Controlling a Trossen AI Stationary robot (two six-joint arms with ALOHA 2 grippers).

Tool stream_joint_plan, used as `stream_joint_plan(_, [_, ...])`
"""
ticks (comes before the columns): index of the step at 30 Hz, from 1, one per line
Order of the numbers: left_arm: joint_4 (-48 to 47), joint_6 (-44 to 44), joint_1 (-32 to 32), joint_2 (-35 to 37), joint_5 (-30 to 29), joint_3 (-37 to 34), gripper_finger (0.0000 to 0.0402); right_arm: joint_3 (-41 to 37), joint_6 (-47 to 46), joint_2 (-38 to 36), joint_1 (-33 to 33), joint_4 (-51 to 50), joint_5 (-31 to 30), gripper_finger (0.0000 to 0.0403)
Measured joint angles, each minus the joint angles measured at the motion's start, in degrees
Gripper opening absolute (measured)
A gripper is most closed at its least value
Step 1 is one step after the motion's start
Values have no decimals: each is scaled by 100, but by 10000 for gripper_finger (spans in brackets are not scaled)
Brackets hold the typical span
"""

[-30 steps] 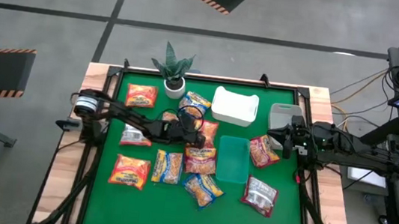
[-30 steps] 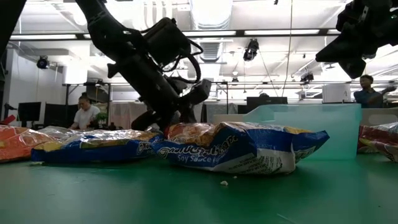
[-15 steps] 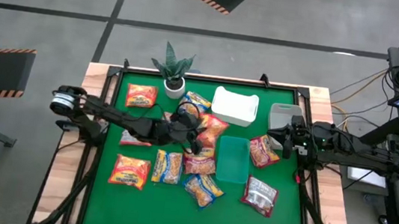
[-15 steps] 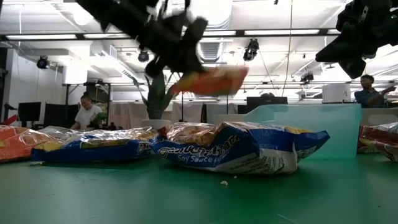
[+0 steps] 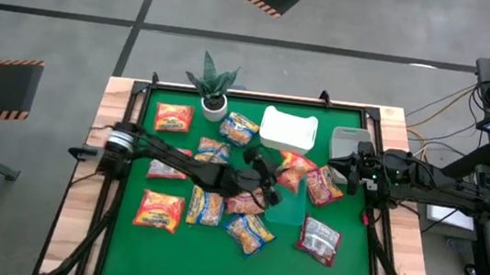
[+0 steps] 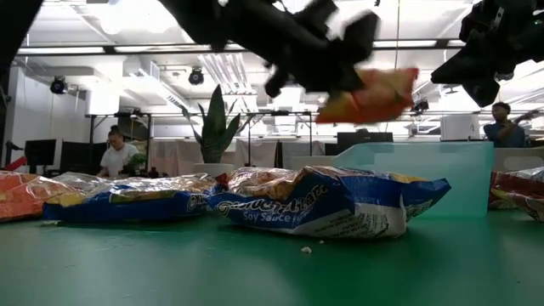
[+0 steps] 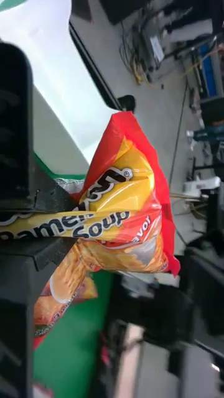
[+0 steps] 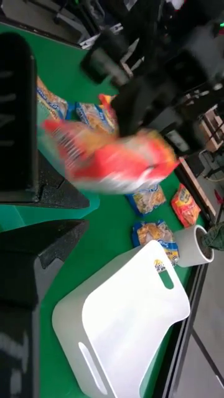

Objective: Sort Maruchan noodles
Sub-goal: Put the orange noodle pack into the green bin

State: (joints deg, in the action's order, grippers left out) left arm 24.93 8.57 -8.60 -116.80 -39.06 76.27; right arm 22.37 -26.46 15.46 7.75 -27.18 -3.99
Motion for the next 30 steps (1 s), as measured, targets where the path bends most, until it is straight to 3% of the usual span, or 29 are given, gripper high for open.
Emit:
stream_joint_plan(6, [-13,-180,0,-548,-214,477,9,-3,2,0,0,-1,14,28])
stream_joint_plan(16, [-197,103,-2,-627,-446,365,22,-11,1,0,0,0,16,28])
stream_joint_plan(30, [-197,-122,-52,-522,-434,465,148,-11,-11,0,0,-2,18,28])
